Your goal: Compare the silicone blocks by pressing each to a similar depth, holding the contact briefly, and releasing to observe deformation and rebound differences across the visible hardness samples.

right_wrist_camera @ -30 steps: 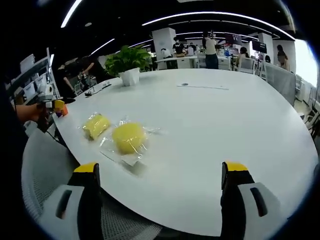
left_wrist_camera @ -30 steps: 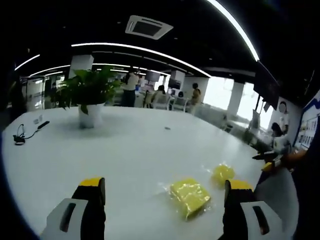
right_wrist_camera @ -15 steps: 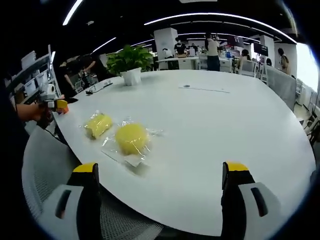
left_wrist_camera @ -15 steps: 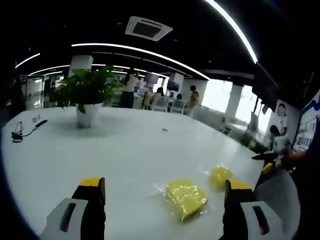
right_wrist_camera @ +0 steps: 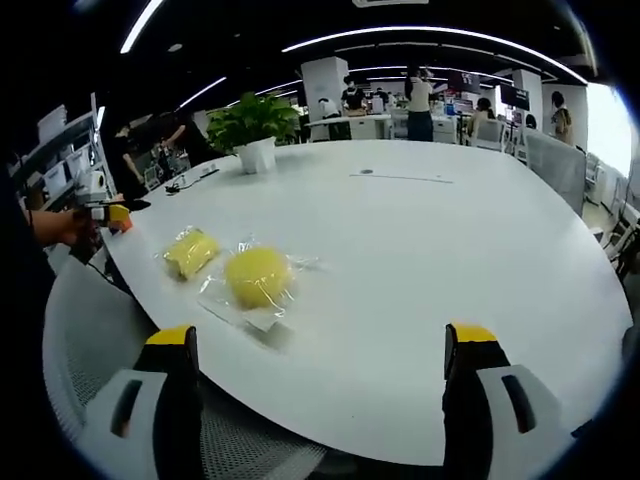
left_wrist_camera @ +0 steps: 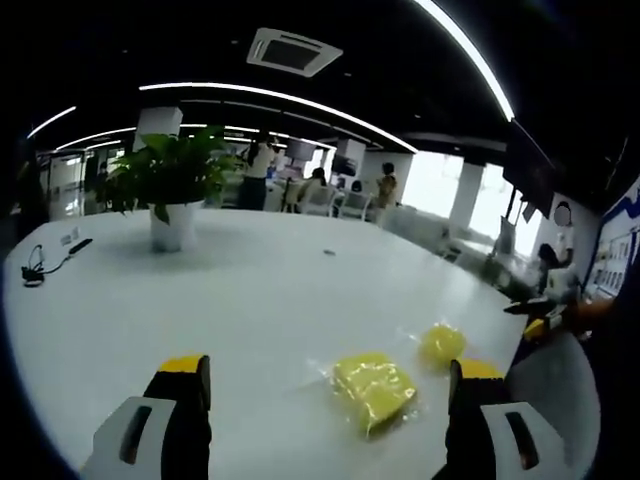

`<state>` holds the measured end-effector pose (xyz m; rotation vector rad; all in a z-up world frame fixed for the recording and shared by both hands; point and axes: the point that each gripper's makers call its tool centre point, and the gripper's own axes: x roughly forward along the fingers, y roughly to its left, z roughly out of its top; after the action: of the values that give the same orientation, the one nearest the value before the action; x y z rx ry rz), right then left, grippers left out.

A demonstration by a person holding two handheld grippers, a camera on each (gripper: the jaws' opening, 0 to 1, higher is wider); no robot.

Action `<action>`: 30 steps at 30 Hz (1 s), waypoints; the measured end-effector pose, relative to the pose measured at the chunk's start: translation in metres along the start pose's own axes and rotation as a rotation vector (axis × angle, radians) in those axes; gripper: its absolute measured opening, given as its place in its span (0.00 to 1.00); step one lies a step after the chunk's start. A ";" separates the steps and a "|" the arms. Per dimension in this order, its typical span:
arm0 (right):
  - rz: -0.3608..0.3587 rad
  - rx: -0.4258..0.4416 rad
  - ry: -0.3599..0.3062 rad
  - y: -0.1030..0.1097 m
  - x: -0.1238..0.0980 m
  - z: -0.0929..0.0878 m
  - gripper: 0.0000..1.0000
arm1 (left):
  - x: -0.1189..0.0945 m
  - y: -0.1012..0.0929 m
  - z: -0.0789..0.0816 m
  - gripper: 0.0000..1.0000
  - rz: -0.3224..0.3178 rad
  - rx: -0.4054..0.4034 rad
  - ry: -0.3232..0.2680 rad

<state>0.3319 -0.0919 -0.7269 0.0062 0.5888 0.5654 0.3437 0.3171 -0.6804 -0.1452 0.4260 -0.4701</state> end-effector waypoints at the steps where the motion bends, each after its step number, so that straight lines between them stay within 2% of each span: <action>1: 0.000 0.001 -0.001 0.000 0.000 0.000 0.96 | 0.000 -0.001 0.001 1.00 -0.001 0.003 -0.003; 16: 0.021 -0.009 0.027 0.005 -0.001 -0.002 0.96 | -0.009 0.000 -0.003 1.00 0.024 -0.014 -0.008; 24: 0.008 -0.008 0.026 0.005 -0.002 -0.002 0.96 | -0.012 -0.002 -0.003 1.00 0.022 -0.016 -0.016; 30: 0.007 -0.009 0.029 0.003 -0.002 -0.001 0.96 | -0.008 0.001 -0.009 1.00 0.029 -0.027 -0.011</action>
<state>0.3286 -0.0908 -0.7262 -0.0082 0.6143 0.5755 0.3336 0.3212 -0.6852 -0.1677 0.4235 -0.4354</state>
